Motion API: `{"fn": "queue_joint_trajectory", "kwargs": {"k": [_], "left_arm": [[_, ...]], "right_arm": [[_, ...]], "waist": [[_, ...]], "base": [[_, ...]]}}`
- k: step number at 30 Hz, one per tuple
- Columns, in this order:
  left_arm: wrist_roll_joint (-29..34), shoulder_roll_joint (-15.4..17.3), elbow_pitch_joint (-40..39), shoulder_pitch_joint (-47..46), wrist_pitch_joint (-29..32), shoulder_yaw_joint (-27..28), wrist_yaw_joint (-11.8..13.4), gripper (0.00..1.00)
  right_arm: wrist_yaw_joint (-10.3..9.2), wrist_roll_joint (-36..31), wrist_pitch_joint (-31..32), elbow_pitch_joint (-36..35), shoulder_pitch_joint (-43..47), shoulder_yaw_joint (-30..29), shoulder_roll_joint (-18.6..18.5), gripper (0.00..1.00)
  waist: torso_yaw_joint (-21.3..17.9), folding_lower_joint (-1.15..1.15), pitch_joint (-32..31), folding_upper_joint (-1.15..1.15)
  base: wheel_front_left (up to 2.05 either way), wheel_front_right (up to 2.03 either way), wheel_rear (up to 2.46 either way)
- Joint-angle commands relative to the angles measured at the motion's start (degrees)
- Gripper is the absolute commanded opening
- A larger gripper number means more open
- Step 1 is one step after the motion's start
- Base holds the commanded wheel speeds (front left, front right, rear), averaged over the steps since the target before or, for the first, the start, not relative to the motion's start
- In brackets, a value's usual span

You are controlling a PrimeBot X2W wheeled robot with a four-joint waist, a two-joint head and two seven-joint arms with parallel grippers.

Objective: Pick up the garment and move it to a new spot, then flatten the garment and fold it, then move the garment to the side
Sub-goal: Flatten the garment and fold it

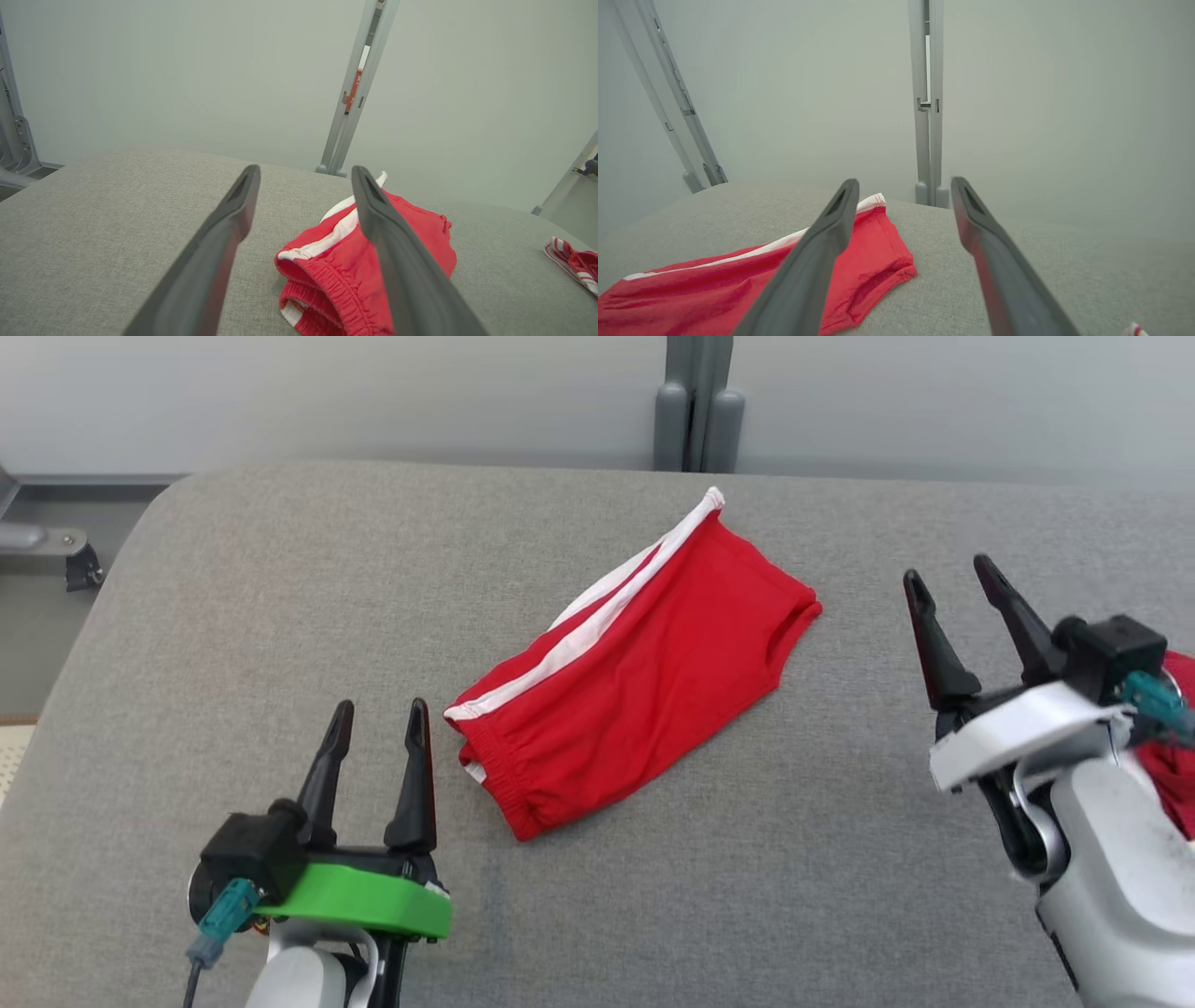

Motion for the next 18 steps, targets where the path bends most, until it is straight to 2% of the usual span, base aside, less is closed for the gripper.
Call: {"fn": "queue_joint_trajectory", "kwargs": {"k": [1, 5, 9, 18], "left_arm": [[0.6, 0.2, 0.1, 1.9, -0.2, -0.4, 0.4, 1.0], [-0.1, 0.2, -0.6, 3.9, -0.2, -0.7, 1.5, 1.0], [-0.6, 0.2, -2.5, 5.2, -0.2, 0.3, 1.6, 1.0], [0.2, 0.2, -2.5, 4.4, -0.2, 0.4, 0.5, 1.0]], "right_arm": [[-0.1, -1.3, -0.2, -1.7, 2.9, -2.7, 1.4, 1.0], [-0.1, -4.5, -0.2, -6.1, 9.3, -8.8, 5.4, 1.0], [-0.1, -7.5, -0.2, -9.0, 13.5, -11.3, 7.8, 1.0], [-0.1, -9.3, -0.2, -9.9, 16.1, -13.2, 9.7, 1.0]], "waist": [[-2.4, 0.0, -2.7, 0.0], [-3.2, 0.0, -3.7, 0.0], [-3.7, 0.0, -3.7, 0.0], [-2.9, 0.0, -2.9, 0.0]], "base": [[0.0, 0.0, 0.0], [0.0, 0.0, 0.0], [0.0, 0.0, 0.0], [0.0, 0.0, 0.0]]}}
